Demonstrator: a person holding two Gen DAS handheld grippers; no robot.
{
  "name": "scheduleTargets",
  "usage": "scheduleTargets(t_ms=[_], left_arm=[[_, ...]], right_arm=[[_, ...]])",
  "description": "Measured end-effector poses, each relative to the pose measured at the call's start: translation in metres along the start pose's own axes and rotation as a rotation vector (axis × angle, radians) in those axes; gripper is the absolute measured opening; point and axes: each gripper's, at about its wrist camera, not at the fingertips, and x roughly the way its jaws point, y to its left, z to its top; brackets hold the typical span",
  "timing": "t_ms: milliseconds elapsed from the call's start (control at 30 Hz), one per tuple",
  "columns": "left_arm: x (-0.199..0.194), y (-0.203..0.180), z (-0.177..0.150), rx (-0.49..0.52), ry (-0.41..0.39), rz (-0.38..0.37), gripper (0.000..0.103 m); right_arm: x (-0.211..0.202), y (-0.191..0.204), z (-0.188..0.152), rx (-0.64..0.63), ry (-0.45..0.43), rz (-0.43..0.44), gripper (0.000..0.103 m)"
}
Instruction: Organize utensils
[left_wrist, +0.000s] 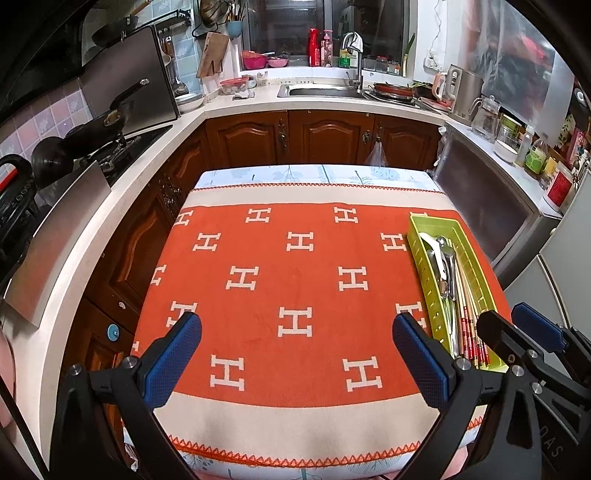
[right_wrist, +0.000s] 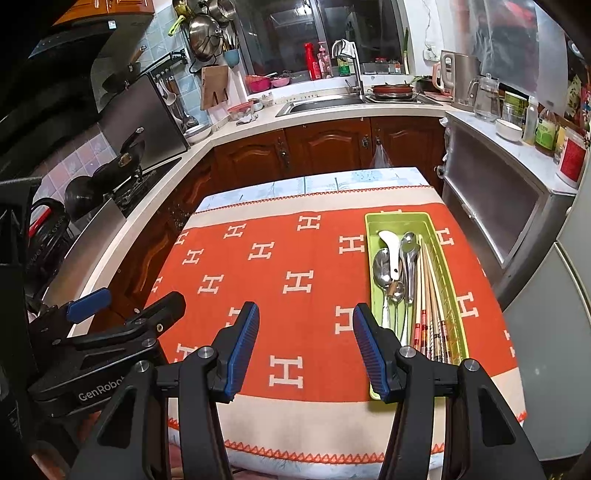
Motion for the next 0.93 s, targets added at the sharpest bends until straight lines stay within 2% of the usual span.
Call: scheduleTargets(t_ms=[933], left_arm=[[0.005, 0.011, 0.003, -0.006, 0.010, -0.002, 0.102]], right_arm=[[0.005, 0.008, 0.001, -0.013, 0.010, -0.002, 0.054]])
